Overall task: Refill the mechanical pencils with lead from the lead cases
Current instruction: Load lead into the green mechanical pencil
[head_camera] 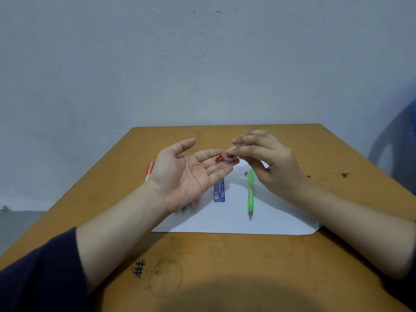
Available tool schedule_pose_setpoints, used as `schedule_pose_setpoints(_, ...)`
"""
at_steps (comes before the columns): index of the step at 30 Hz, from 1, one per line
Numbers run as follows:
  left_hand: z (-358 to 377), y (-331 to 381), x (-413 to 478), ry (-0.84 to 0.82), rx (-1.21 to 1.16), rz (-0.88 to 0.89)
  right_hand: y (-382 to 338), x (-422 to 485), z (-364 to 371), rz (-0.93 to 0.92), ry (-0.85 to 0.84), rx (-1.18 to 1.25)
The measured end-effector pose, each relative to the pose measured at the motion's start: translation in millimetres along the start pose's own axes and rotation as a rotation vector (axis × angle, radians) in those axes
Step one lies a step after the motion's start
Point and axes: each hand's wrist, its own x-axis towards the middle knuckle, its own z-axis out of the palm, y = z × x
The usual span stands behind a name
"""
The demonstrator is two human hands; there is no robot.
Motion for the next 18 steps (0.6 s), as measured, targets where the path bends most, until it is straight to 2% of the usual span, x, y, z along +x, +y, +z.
schedule_pose_setpoints(5, -2, 2, 1, -0.008, -0.021, 0.017, -4, -1, 2, 0.045, 0.024, 0.057)
schedule_pose_setpoints(9, 0, 0, 0, 0.064, 0.051, 0.04, -3, -2, -1, 0.129, 0.052, 0.066)
schedule_pose_setpoints(14, 3, -5, 0, 0.24, 0.303, 0.181, -2, -1, -4, 0.217, 0.088, 0.069)
schedule_pose_setpoints(18, -1, -10, 2, 0.294, 0.509, 0.367, -2, 0, -6, 0.258, 0.1, 0.082)
